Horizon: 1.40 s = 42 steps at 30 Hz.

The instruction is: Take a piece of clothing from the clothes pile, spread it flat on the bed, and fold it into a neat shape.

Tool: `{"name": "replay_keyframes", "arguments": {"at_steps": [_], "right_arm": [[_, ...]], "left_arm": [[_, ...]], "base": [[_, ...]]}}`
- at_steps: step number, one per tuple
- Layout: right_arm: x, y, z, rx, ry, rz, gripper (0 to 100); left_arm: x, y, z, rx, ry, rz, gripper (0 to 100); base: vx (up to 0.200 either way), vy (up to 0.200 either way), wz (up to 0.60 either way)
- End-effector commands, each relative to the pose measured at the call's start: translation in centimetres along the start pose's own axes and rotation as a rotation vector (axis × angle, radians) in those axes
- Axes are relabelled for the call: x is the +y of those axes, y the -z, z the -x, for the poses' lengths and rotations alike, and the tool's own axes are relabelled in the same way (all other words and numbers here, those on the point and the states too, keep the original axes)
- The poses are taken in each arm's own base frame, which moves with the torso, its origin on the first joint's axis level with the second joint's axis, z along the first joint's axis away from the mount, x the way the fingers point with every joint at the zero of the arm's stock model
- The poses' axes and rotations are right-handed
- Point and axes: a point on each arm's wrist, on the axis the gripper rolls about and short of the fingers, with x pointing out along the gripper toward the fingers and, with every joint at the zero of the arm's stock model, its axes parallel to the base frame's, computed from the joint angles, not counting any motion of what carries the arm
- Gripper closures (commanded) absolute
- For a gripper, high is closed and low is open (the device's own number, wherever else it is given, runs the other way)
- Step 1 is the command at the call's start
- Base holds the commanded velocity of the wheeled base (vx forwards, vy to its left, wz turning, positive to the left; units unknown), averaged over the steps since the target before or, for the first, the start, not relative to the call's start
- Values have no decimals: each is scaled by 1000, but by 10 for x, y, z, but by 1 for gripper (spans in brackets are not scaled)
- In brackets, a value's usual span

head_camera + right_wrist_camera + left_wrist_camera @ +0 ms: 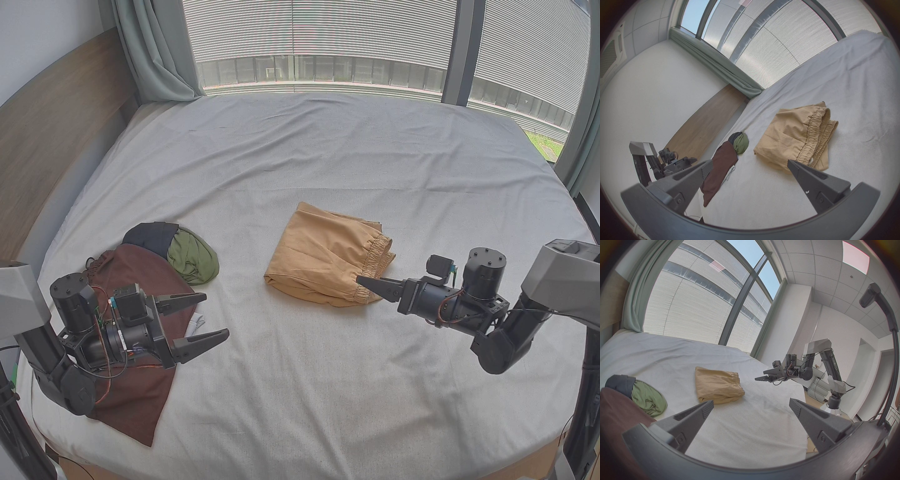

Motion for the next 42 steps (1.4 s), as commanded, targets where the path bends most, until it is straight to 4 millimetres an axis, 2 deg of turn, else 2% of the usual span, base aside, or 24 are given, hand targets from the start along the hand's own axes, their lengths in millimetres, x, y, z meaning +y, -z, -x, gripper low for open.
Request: {"name": "replay_keyframes", "arguments": {"at_steps": [1, 7, 14, 19, 24, 26, 31, 35, 38, 41, 42], "right_arm": [[36, -15, 34, -47, -10, 77, 0], [50, -3, 70, -85, 25, 226, 0], [60, 12, 99, -40, 94, 365, 0], [77, 9, 113, -89, 142, 399, 0], [92, 9, 131, -112, 144, 411, 0], [94, 6, 136, -127, 146, 418, 0], [105, -10, 162, -229, 171, 473, 0], [112, -13, 191, -287, 218, 512, 0], [124, -12, 215, -354, 229, 542, 0], [127, -12, 219, -373, 226, 552, 0], [143, -18, 244, -463, 243, 615, 0]], "left_arm": [[-23, -16, 4, -30, 41, -44, 0], [-48, -25, 24, -43, 44, -86, 0], [-66, -24, 32, -38, 71, -118, 0], [-81, -12, 36, 3, 108, -169, 0], [-91, -11, 46, 3, 124, -174, 0], [-95, -15, 49, -11, 137, -190, 0], [-119, -30, 56, -81, 219, -261, 0], [-144, -41, 59, -138, 327, -294, 0], [-162, -50, 68, -185, 390, -301, 0], [-165, -51, 71, -194, 391, -303, 0], [-173, -57, 87, -226, 342, -303, 0]], "base": [[0, 0, 0], [0, 0, 0], [0, 0, 0], [0, 0, 0], [0, 0, 0], [0, 0, 0], [0, 0, 0], [0, 0, 0], [0, 0, 0], [0, 0, 0], [0, 0, 0]]}}
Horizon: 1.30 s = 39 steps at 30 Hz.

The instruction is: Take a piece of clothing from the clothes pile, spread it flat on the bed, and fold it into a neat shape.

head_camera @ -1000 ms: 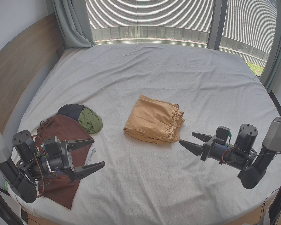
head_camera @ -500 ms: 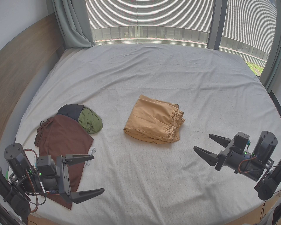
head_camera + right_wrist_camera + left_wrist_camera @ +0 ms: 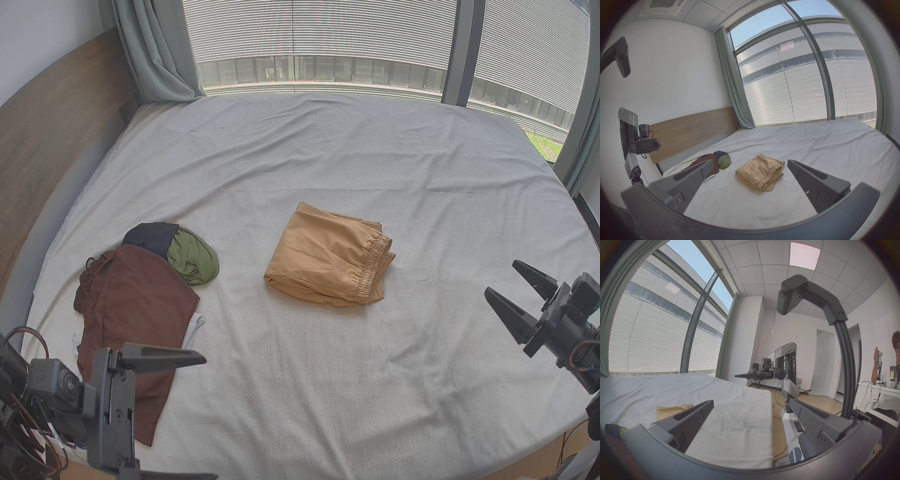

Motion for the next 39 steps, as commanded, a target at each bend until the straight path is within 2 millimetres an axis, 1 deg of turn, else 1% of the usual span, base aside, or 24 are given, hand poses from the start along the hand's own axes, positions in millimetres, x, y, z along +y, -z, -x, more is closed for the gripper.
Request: {"name": "replay_keyframes", "arguments": {"at_steps": [1, 2, 3, 5, 8, 10, 11, 12, 15, 17, 18, 21, 22, 23, 25, 27, 28, 31, 33, 35, 36, 37, 38, 39], "right_arm": [[10, -34, 53, -181, 63, 103, 0], [12, -37, 59, -191, 67, 110, 0], [16, -39, 69, -198, 68, 121, 0], [21, -42, 83, -199, 83, 138, 0], [29, -47, 106, -184, 129, 144, 0], [38, -55, 125, -180, 140, 143, 0], [42, -56, 132, -178, 137, 141, 0], [48, -58, 145, -173, 137, 137, 0], [61, -53, 172, -141, 130, 123, 0], [68, -43, 189, -100, 130, 107, 0], [70, -33, 195, -73, 141, 93, 0], [67, -24, 194, -47, 180, 81, 0], [65, -22, 192, -64, 233, 84, 0], [65, -22, 192, -64, 233, 84, 0], [61, -18, 191, -74, 329, 90, 0], [60, -17, 190, -70, 373, 102, 0], [60, -17, 190, -69, 384, 110, 0], [65, -15, 190, -73, 497, 169, 0], [66, -11, 189, -72, 509, 182, 0], [64, -3, 188, -54, 505, 168, 0], [63, 2, 187, -45, 504, 160, 0], [63, 2, 187, -45, 504, 160, 0], [60, 16, 186, -11, 497, 142, 0], [59, 25, 186, -1, 490, 129, 0]], "left_arm": [[-34, -26, 22, -83, -42, -51, 0], [-37, -27, 26, -84, -62, -45, 0], [-44, -28, 32, -83, -93, -31, 0], [-56, -28, 43, -72, -118, 17, 0], [-80, -25, 63, -71, -145, 87, 0], [-94, -21, 76, -70, -216, 126, 0], [-97, -19, 79, -69, -247, 139, 0], [-104, -18, 84, -72, -278, 155, 0], [-118, -18, 93, -101, -331, 186, 0], [-129, -17, 99, -116, -380, 203, 0], [-135, -14, 101, -117, -411, 199, 0], [-142, -8, 103, -112, -448, 196, 0], [-142, -7, 103, -113, -462, 188, 0], [-142, -7, 103, -113, -462, 188, 0], [-142, -8, 103, -120, -481, 179, 0], [-141, -8, 103, -120, -506, 177, 0], [-141, -8, 103, -121, -510, 177, 0], [-141, -5, 102, -113, -544, 183, 0], [-140, -3, 102, -107, -548, 189, 0], [-138, 5, 102, -87, -570, 193, 0], [-137, 13, 102, -64, -604, 175, 0], [-137, 13, 102, -64, -604, 175, 0], [-135, 23, 102, -17, -660, 135, 0], [-134, 25, 103, 1, -686, 116, 0]], "base": [[0, 0, 0], [0, 0, 0], [0, 0, 0], [0, 0, 0], [0, 0, 0], [0, 0, 0], [0, 0, 0], [0, 0, 0], [0, 0, 0], [0, 0, 0], [0, 0, 0], [0, 0, 0], [0, 0, 0], [0, 0, 0], [0, 0, 0], [0, 0, 0], [0, 0, 0], [0, 0, 0], [0, 0, 0], [0, 0, 0], [0, 0, 0], [0, 0, 0], [0, 0, 0], [0, 0, 0]]}}
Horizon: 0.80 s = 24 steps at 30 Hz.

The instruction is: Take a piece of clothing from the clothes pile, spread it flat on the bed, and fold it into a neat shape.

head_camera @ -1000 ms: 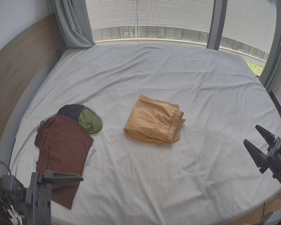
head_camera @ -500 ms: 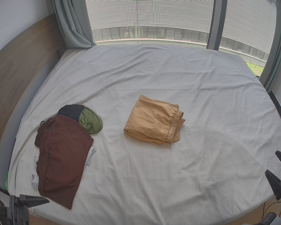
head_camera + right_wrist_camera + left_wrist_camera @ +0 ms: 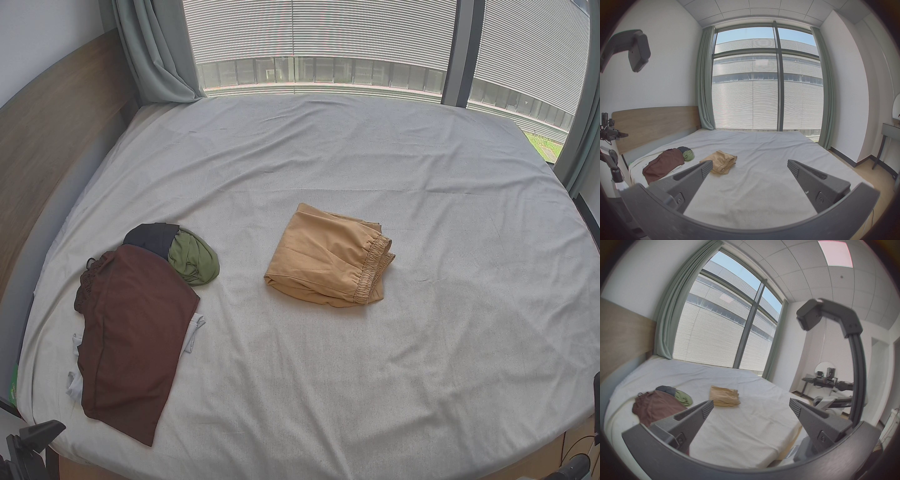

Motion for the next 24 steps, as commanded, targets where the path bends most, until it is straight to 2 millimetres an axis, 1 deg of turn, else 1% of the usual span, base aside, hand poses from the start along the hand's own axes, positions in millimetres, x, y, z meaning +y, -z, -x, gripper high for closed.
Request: {"name": "replay_keyframes", "arguments": {"at_steps": [1, 2, 7, 12, 15, 19, 20, 22, 24], "right_arm": [[1, 47, 2, 64, -11, -16, 0], [1, 55, 1, 90, -13, -21, 0], [1, 54, 0, 96, -19, -46, 0], [1, 54, 0, 98, -18, -42, 0], [1, 54, 0, 96, -15, -44, 0], [1, 54, 0, 97, 4, -41, 0], [0, 55, 0, 106, 36, -42, 0], [-1, 63, 2, 185, 99, -34, 0], [-1, 62, 1, 177, 90, -33, 0]], "left_arm": [[6, 21, 1, 51, -131, -91, 0], [6, 22, 1, 57, -139, -93, 0], [8, 25, 1, 76, -234, -100, 0], [10, 33, 2, 144, -276, -83, 0], [9, 33, 2, 142, -299, -88, 0], [8, 34, 2, 113, -381, -97, 0], [4, 35, 4, 71, -397, -119, 0], [4, 35, 5, 60, -397, -137, 0], [4, 35, 5, 56, -400, -129, 0]], "base": [[0, 0, 0], [0, 0, 0], [0, 0, 0], [0, 0, 0], [0, 0, 0], [0, 0, 0], [0, 0, 0], [0, 0, 0], [0, 0, 0]]}}
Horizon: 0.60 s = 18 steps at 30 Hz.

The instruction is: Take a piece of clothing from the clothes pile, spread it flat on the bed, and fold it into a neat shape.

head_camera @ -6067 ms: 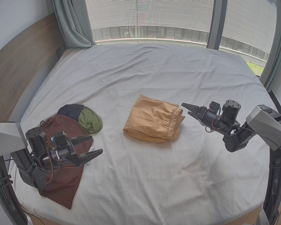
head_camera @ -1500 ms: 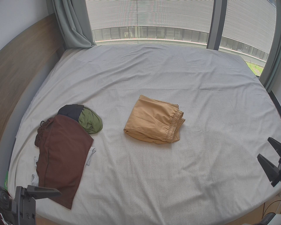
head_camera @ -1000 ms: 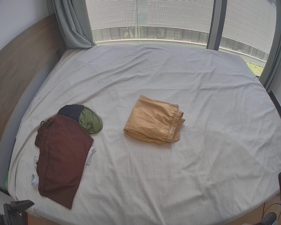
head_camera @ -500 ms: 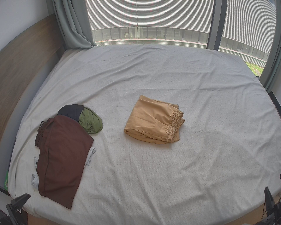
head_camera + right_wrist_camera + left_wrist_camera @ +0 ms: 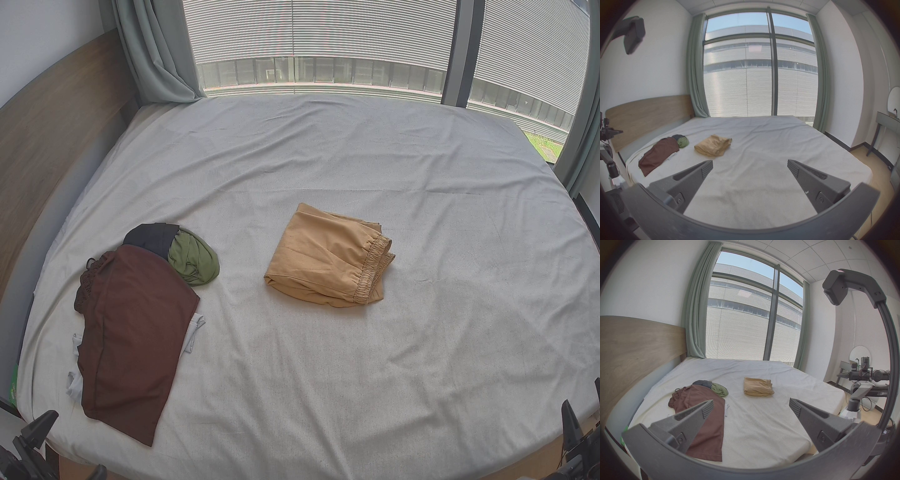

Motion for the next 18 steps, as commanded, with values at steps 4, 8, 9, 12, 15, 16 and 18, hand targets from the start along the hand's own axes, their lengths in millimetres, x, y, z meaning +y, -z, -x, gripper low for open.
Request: {"name": "replay_keyframes", "arguments": {"at_steps": [4, 8, 9, 12, 15, 16, 18], "right_arm": [[-1, 6, -1, 30, 22, 7, 0], [-1, 6, -1, 30, 22, 7, 0], [-1, 6, -1, 30, 23, 7, 0], [0, 6, -1, 30, 22, 22, 0], [0, 6, -1, 29, 20, 26, 0], [0, 6, -1, 30, 22, 26, 0], [0, 6, -1, 30, 18, 28, 0]], "left_arm": [[0, 5, 2, -32, -70, -29, 0], [2, 6, 3, -30, -179, -76, 0], [3, 5, 3, -30, -231, -85, 0], [6, 6, 4, -15, -380, -124, 0], [8, 8, 4, -2, -444, -106, 0], [8, 8, 4, -2, -443, -105, 0], [8, 10, 4, 20, -432, -86, 0]], "base": [[0, 0, 0], [0, 0, 0], [0, 0, 0], [0, 0, 0], [0, 0, 0], [0, 0, 0], [0, 0, 0]]}}
